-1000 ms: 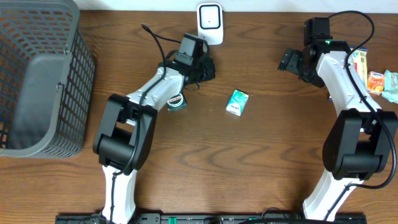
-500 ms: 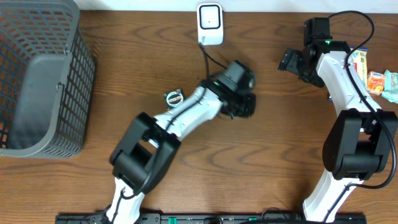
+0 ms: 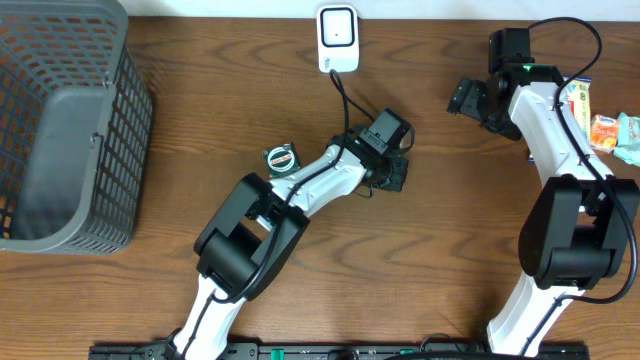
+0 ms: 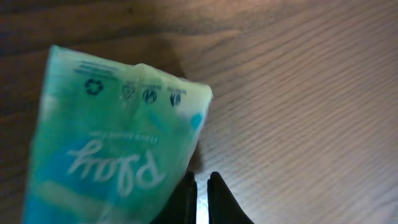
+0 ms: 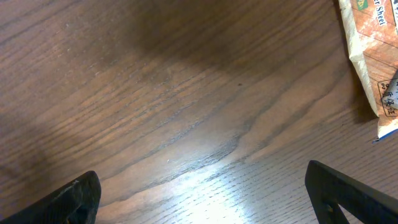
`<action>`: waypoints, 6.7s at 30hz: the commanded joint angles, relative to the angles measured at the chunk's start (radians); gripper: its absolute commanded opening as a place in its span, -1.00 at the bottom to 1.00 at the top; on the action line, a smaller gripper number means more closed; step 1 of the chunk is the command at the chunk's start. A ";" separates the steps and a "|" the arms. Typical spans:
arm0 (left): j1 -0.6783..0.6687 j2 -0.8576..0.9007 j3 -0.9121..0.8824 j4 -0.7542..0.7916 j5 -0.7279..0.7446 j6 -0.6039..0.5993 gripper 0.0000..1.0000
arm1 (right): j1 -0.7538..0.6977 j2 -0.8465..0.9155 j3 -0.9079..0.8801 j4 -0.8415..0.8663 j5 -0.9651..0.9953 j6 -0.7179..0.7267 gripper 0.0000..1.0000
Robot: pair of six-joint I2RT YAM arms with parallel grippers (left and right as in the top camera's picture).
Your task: Scan the item barcode
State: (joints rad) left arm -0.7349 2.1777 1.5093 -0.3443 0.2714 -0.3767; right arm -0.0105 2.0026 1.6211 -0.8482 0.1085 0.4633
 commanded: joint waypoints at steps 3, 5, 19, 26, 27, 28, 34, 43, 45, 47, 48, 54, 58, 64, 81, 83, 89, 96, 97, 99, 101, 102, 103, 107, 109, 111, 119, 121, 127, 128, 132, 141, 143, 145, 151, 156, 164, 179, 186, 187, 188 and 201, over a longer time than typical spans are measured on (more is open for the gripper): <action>0.027 0.010 -0.006 0.022 -0.177 0.070 -0.83 | -0.003 0.012 -0.003 -0.001 0.005 0.011 0.99; 0.046 0.011 -0.006 0.034 -0.211 0.070 -0.83 | -0.003 0.012 -0.003 -0.001 0.005 0.011 0.99; 0.248 -0.008 0.025 0.218 -0.208 0.069 -0.84 | -0.003 0.012 -0.003 -0.001 0.005 0.011 0.99; 0.285 -0.179 0.027 0.106 -0.179 0.070 -0.84 | -0.003 0.012 -0.003 -0.001 0.005 0.011 0.98; 0.285 -0.223 0.027 0.073 -0.179 0.070 -0.83 | -0.003 0.012 -0.003 -0.001 0.005 0.011 0.99; 0.287 -0.249 0.027 0.050 -0.179 0.070 -0.81 | -0.003 0.012 -0.003 -0.001 0.005 0.011 0.99; 0.333 -0.363 0.027 -0.166 -0.278 0.104 0.08 | -0.003 0.012 -0.003 -0.001 0.005 0.011 0.98; 0.470 -0.393 0.024 -0.517 -0.378 0.103 0.79 | -0.003 0.012 -0.003 -0.001 0.005 0.011 0.99; 0.498 -0.393 0.020 -0.558 -0.387 0.104 0.97 | -0.003 0.012 -0.003 -0.001 0.005 0.011 0.99; 0.525 -0.393 0.017 -0.592 -0.389 0.103 0.99 | -0.003 0.012 -0.003 -0.001 0.005 0.011 0.99; 0.535 -0.393 0.017 -0.607 -0.389 0.104 1.00 | -0.003 0.012 -0.003 -0.001 0.005 0.011 0.99; 0.592 -0.393 0.017 -0.702 -0.389 0.103 0.98 | -0.003 0.012 -0.003 -0.001 0.005 0.011 0.99; 0.596 -0.393 0.017 -0.702 -0.388 0.103 0.97 | -0.003 0.012 -0.003 -0.001 0.005 0.011 0.99; 0.596 -0.393 0.017 -0.702 -0.389 0.103 0.96 | -0.003 0.012 -0.003 -0.001 0.005 0.011 0.98; 0.596 -0.393 0.017 -0.702 -0.388 0.103 0.96 | -0.003 0.012 -0.003 -0.001 0.005 0.011 0.98; 0.596 -0.393 0.017 -0.702 -0.388 0.103 0.96 | -0.003 0.012 -0.003 -0.001 0.005 0.011 0.99; 0.596 -0.393 0.017 -0.702 -0.388 0.103 0.96 | -0.003 0.012 -0.003 -0.001 0.005 0.011 0.99; 0.596 -0.393 0.017 -0.702 -0.388 0.103 0.96 | -0.003 0.012 -0.003 -0.001 0.005 0.011 0.99; 0.596 -0.393 0.017 -0.702 -0.389 0.103 0.96 | -0.003 0.012 -0.003 -0.001 0.005 0.011 0.98; 0.596 -0.393 0.017 -0.702 -0.389 0.103 0.96 | -0.003 0.012 -0.003 -0.001 0.005 0.011 0.98; 0.596 -0.393 0.017 -0.702 -0.388 0.103 0.96 | -0.003 0.012 -0.003 -0.001 0.005 0.011 0.99; 0.596 -0.393 0.017 -0.702 -0.388 0.103 0.96 | -0.003 0.012 -0.003 -0.001 0.005 0.011 0.99; 0.596 -0.393 0.017 -0.702 -0.388 0.103 0.96 | -0.003 0.012 -0.003 -0.001 0.005 0.011 0.99; 0.596 -0.393 0.017 -0.702 -0.389 0.103 0.96 | -0.003 0.012 -0.003 -0.001 0.005 0.011 0.99; 0.596 -0.393 0.017 -0.702 -0.388 0.103 0.96 | -0.003 0.012 -0.003 -0.001 0.005 0.011 0.98; 0.596 -0.393 0.017 -0.702 -0.389 0.103 0.96 | -0.003 0.012 -0.003 -0.001 0.005 0.011 0.99; 0.596 -0.393 0.017 -0.702 -0.389 0.103 0.96 | -0.003 0.012 -0.003 0.000 0.005 0.011 0.98; 0.596 -0.393 0.017 -0.702 -0.388 0.103 0.96 | -0.003 0.012 -0.003 0.000 0.005 0.011 0.99; 0.596 -0.393 0.017 -0.702 -0.389 0.103 0.96 | -0.002 0.012 -0.003 0.013 0.004 0.011 0.99; 0.596 -0.393 0.017 -0.702 -0.389 0.103 0.95 | -0.002 0.012 -0.003 0.027 0.005 0.011 0.99; 0.596 -0.393 0.017 -0.702 -0.389 0.103 0.96 | -0.002 0.012 -0.003 0.029 0.002 0.012 0.98; 0.596 -0.393 0.017 -0.702 -0.388 0.103 0.96 | 0.031 0.012 -0.006 0.000 -0.437 0.011 0.99; 0.596 -0.393 0.017 -0.702 -0.389 0.103 0.96 | 0.055 0.012 -0.009 -0.002 -0.435 0.011 0.99; 0.596 -0.393 0.017 -0.702 -0.388 0.103 0.96 | 0.085 0.012 -0.014 0.000 -0.423 0.011 0.99; 0.596 -0.393 0.017 -0.702 -0.389 0.103 0.96 | 0.198 0.012 -0.015 0.039 -0.344 0.011 0.99; 0.596 -0.393 0.017 -0.702 -0.388 0.103 0.96 | 0.320 0.012 -0.015 0.164 -0.316 -0.045 0.99; 0.596 -0.393 0.017 -0.702 -0.389 0.103 0.96 | 0.457 0.014 -0.015 0.229 -0.044 -0.105 0.91; 0.596 -0.393 0.017 -0.702 -0.388 0.103 0.96 | 0.466 0.054 -0.031 0.276 -0.025 -0.139 0.50; 0.596 -0.393 0.017 -0.702 -0.388 0.103 0.96 | 0.407 0.133 -0.031 0.281 -0.251 -0.158 0.31; 0.596 -0.393 0.017 -0.702 -0.388 0.103 0.96 | 0.401 0.142 -0.031 0.281 -0.272 -0.158 0.30; 0.596 -0.393 0.017 -0.702 -0.388 0.103 0.96 | 0.393 0.150 -0.031 0.280 -0.307 -0.159 0.31; 0.596 -0.393 0.017 -0.702 -0.388 0.103 0.96 | 0.356 0.199 -0.034 0.285 -0.467 -0.225 -0.06</action>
State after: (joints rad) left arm -0.1398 1.7866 1.5280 -1.0409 -0.1043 -0.2825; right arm 0.3508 2.1628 1.5875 -0.5632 -0.3233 0.2592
